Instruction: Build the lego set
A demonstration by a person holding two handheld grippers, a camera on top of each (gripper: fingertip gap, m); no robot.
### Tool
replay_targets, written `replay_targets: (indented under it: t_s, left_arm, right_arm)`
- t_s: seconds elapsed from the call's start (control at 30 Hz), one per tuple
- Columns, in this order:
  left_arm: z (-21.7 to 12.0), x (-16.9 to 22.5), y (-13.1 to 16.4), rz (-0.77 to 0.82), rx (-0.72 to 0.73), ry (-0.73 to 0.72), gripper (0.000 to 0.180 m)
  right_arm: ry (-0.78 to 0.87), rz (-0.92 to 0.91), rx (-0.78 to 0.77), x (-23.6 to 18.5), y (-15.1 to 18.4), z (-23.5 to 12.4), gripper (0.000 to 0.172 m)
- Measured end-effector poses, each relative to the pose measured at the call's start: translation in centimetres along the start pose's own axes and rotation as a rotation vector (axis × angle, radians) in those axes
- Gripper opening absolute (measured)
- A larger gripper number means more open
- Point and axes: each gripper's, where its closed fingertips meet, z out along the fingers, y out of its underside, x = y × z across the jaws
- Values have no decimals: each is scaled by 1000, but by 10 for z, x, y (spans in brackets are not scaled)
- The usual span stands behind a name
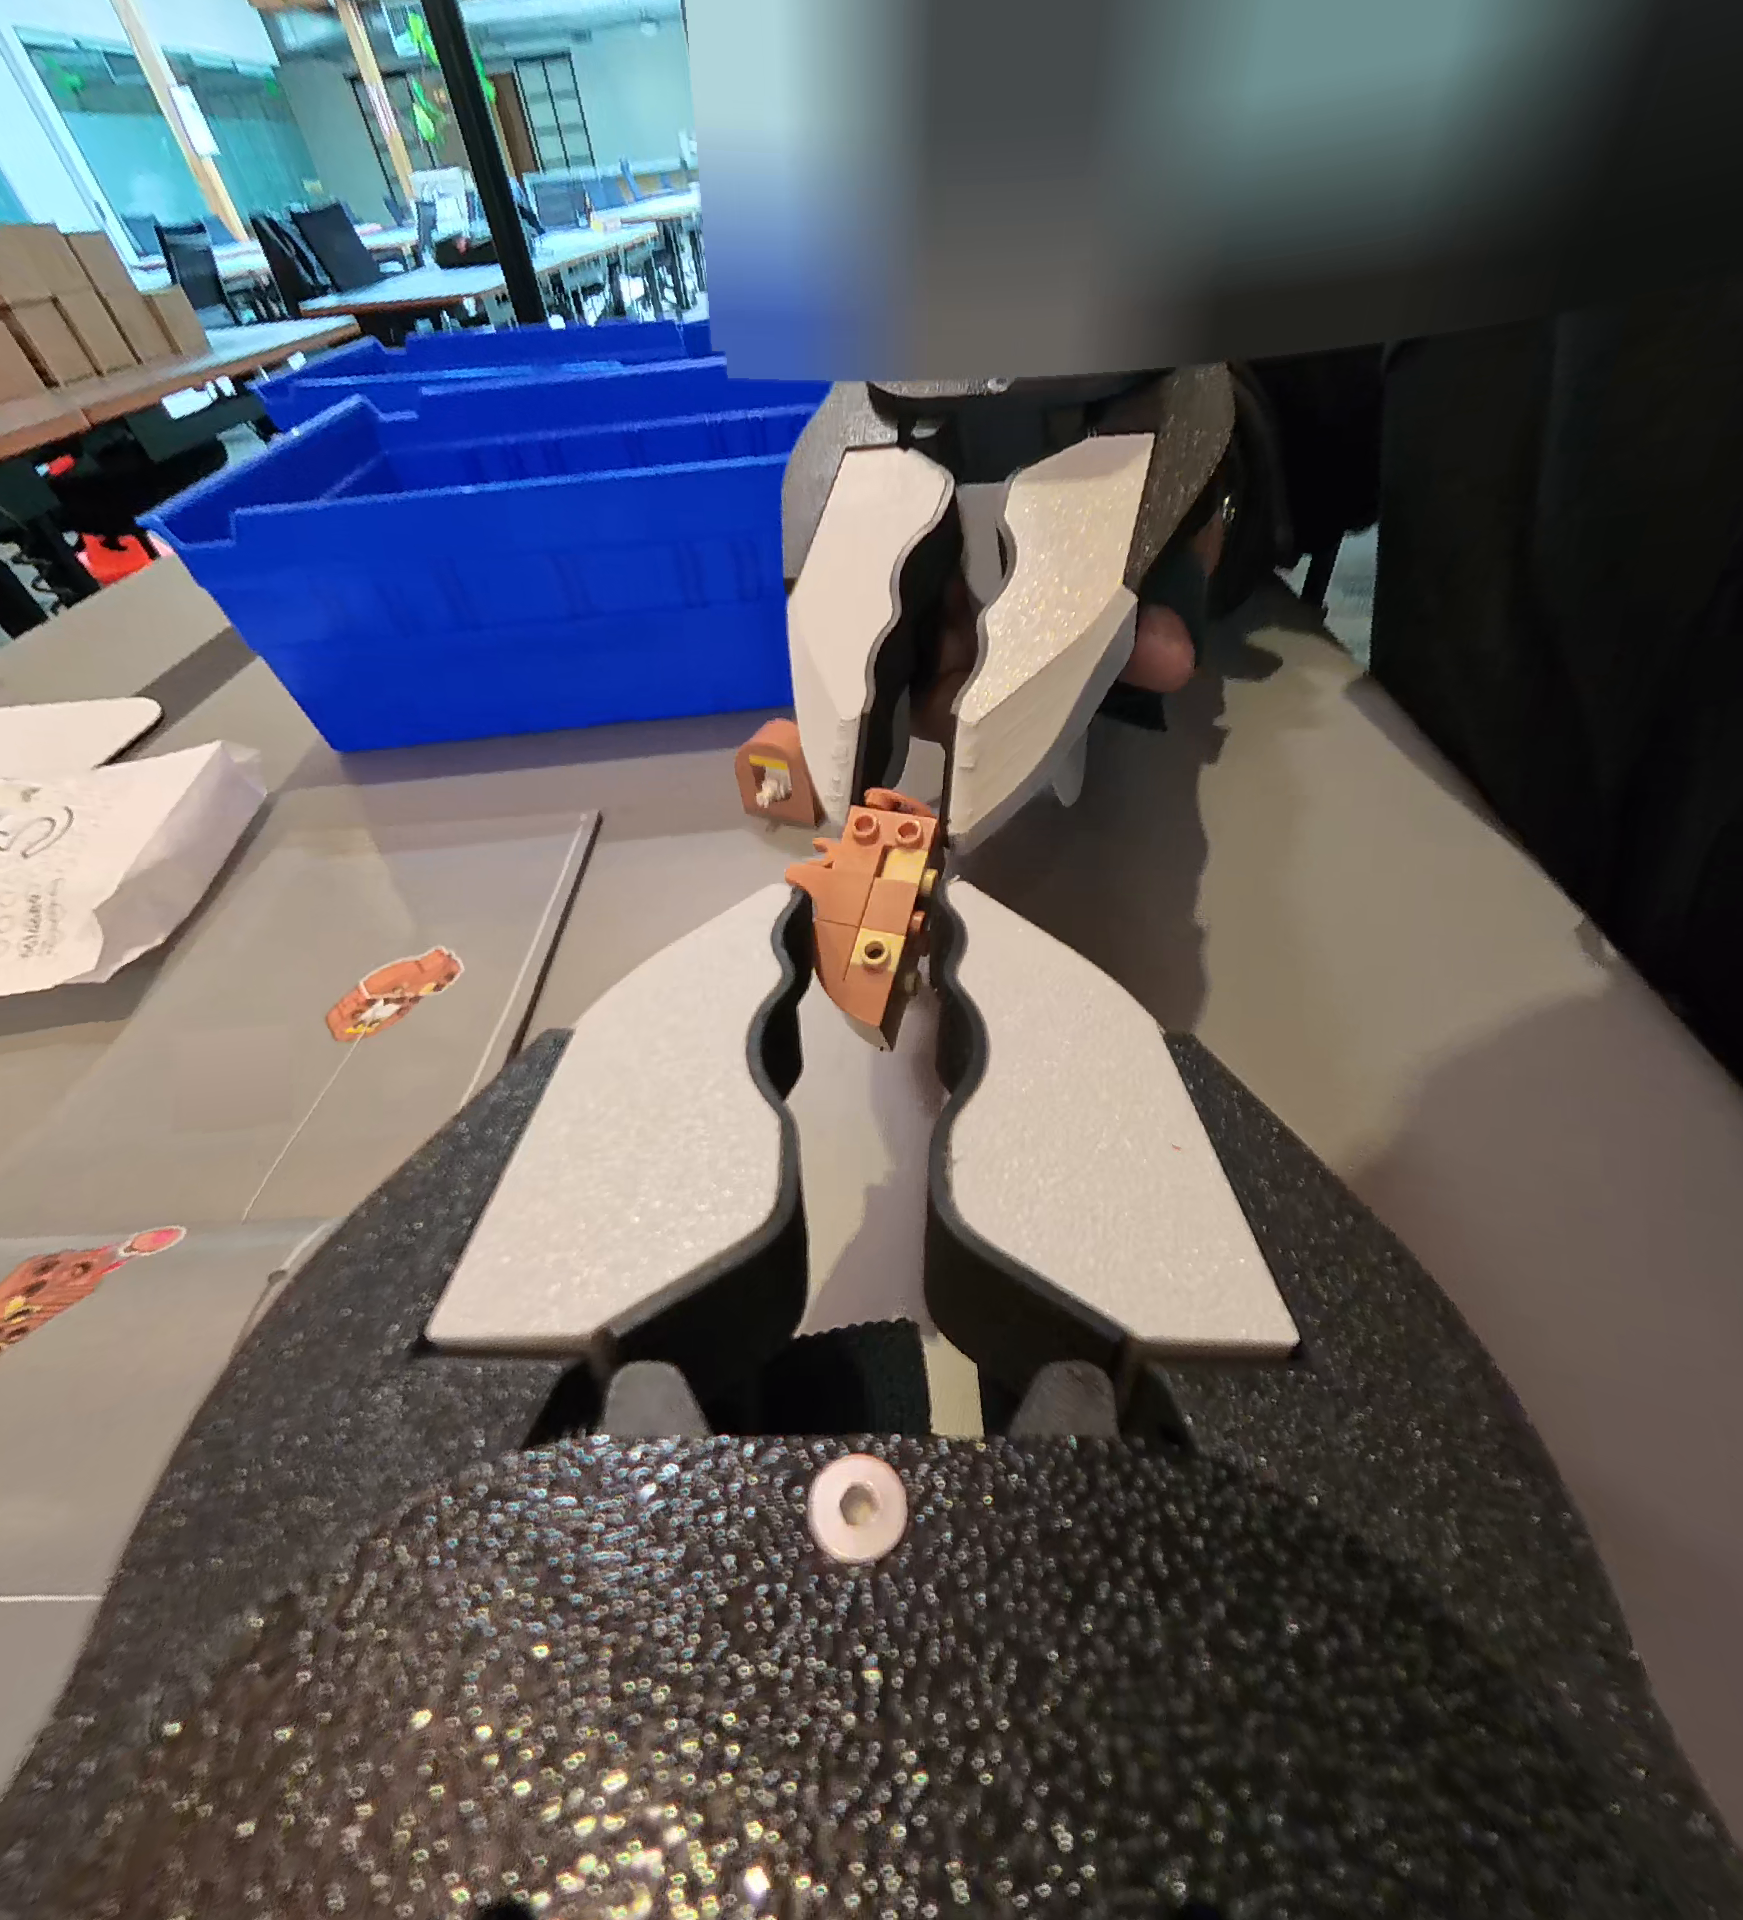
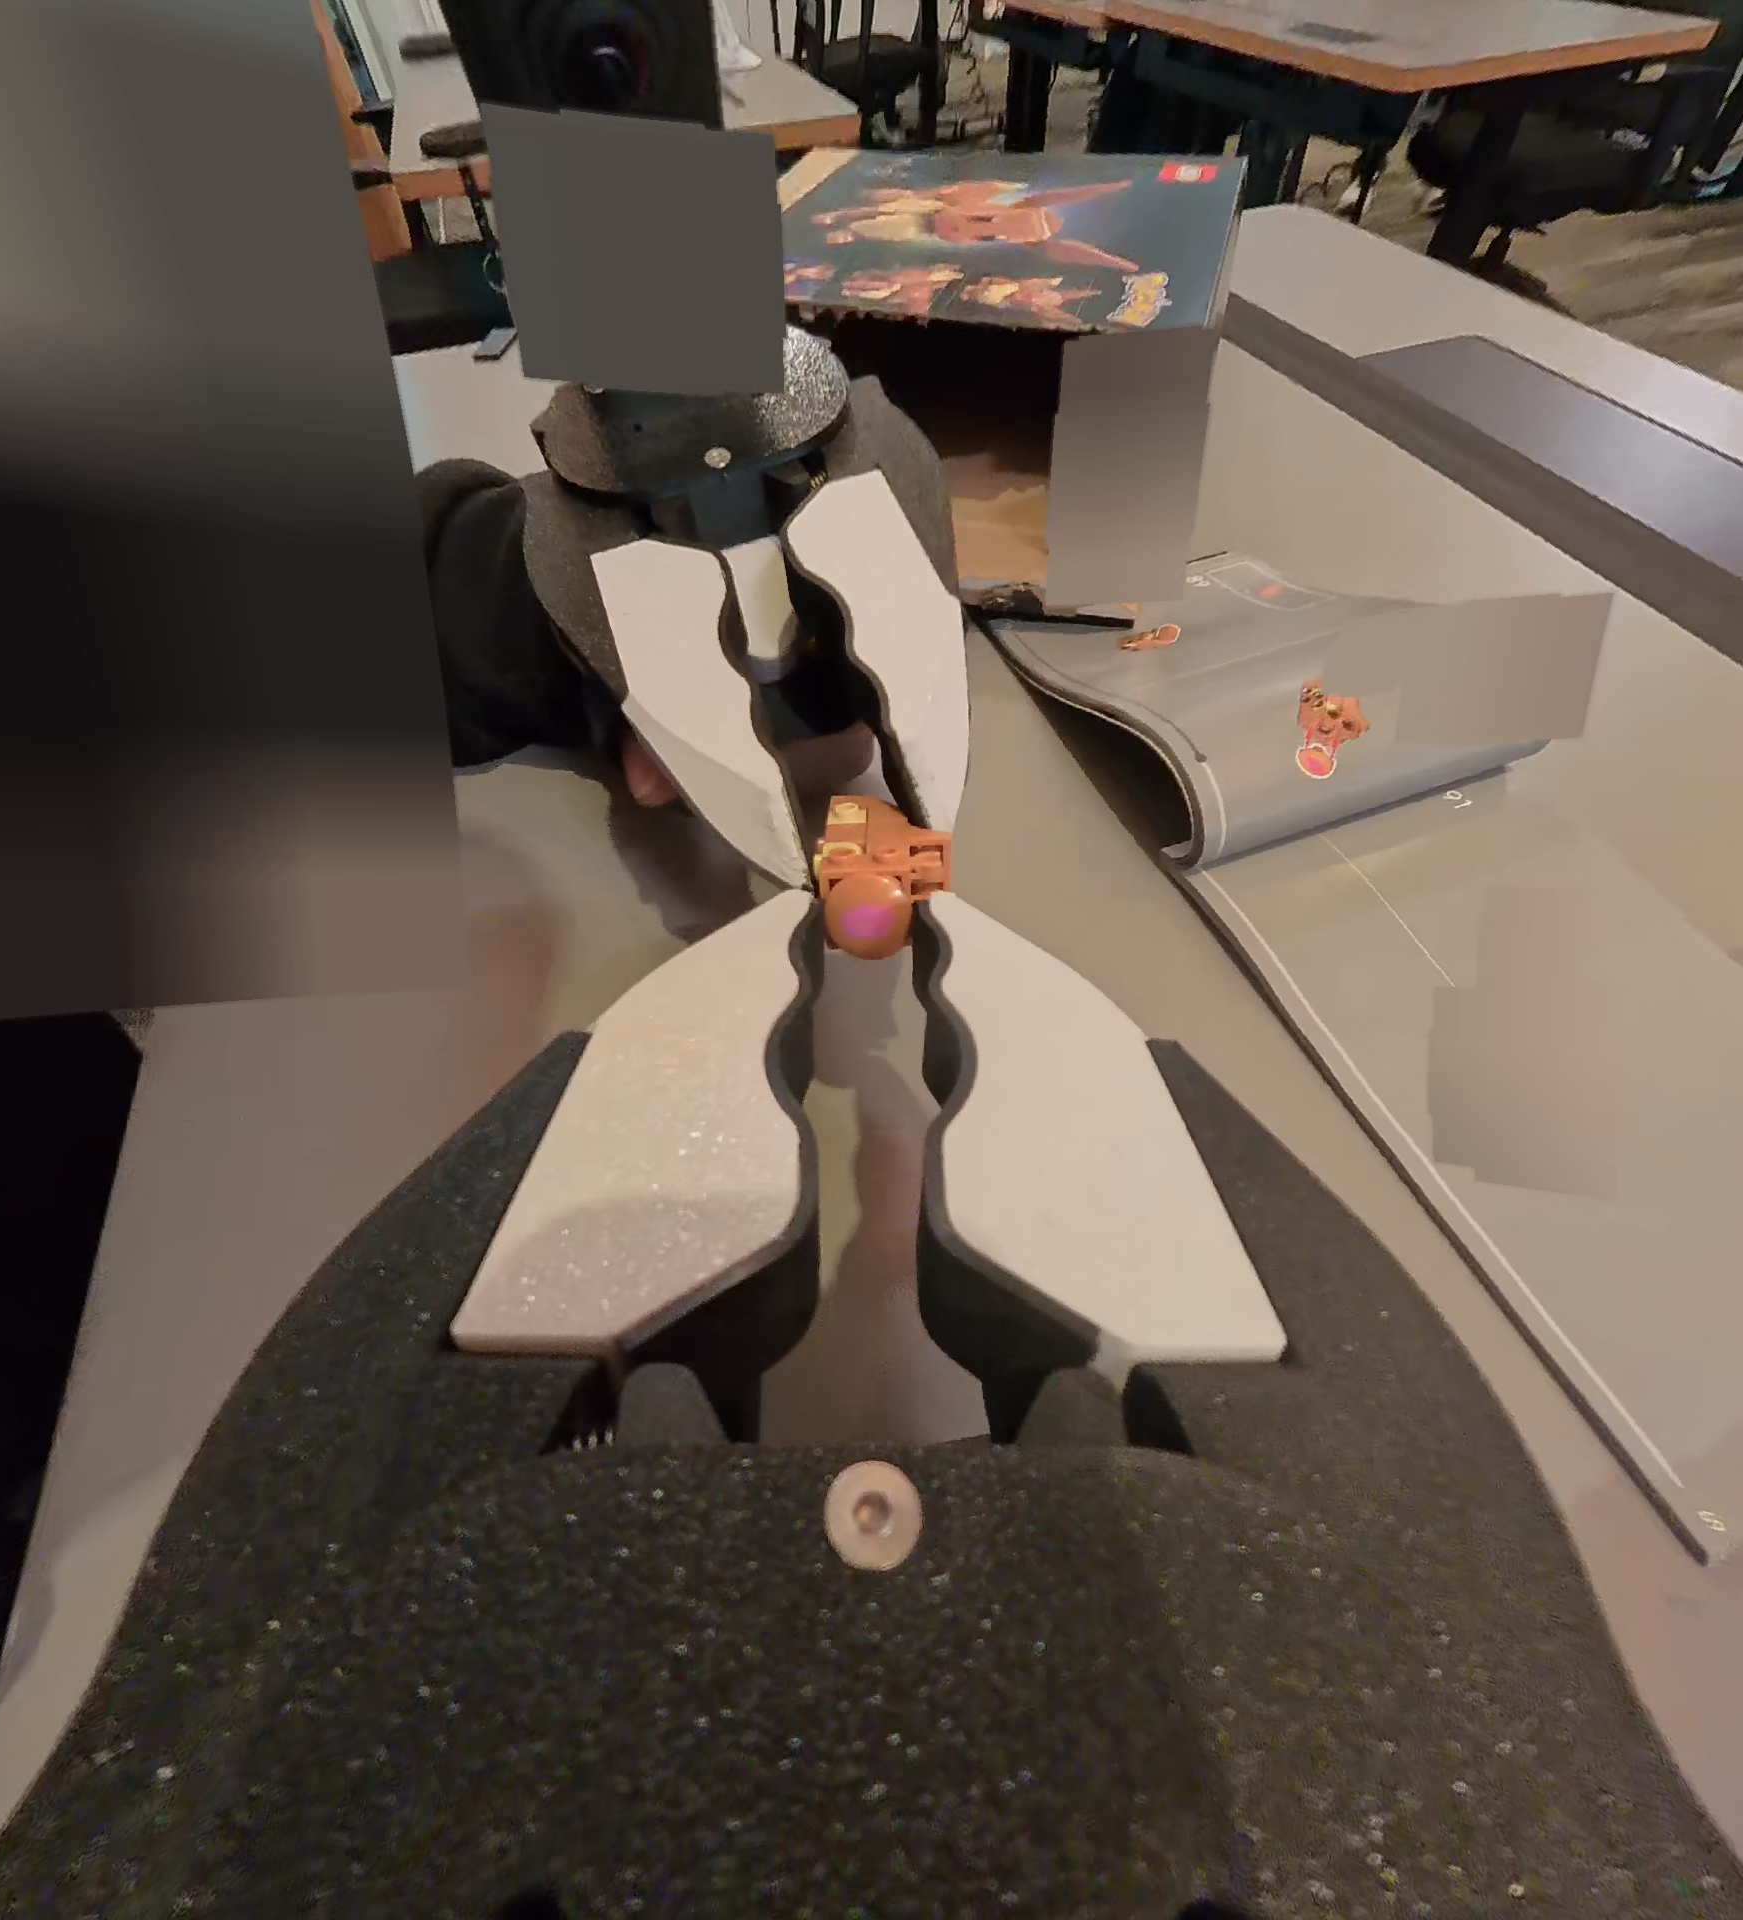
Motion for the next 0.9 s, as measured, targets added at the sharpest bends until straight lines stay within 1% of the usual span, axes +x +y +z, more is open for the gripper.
replay_targets:
  t_s: [0.3,0.43,0.57,0.63,0.73,0.9]
  left_arm:
    - [5,6,-14,-39,90,-19,21]
    - [8,14,-32,-127,218,-39,21]
    - [7,27,-58,-201,371,-104,21]
    - [5,35,-72,-184,421,-162,21]
    - [1,49,-90,-116,480,-245,20]
    - [-5,72,-109,-70,608,-340,21]
  right_arm:
    - [-23,3,-178,-4,-8,-14,15]
    - [-48,5,-232,-13,-23,-29,15]
    - [-88,-27,-307,-28,-43,-46,15]
    - [-104,-69,-356,-37,-53,-54,15]
    - [-147,-136,-431,-54,-67,-64,15]
    - [-171,-259,-570,-77,-77,-75,16]
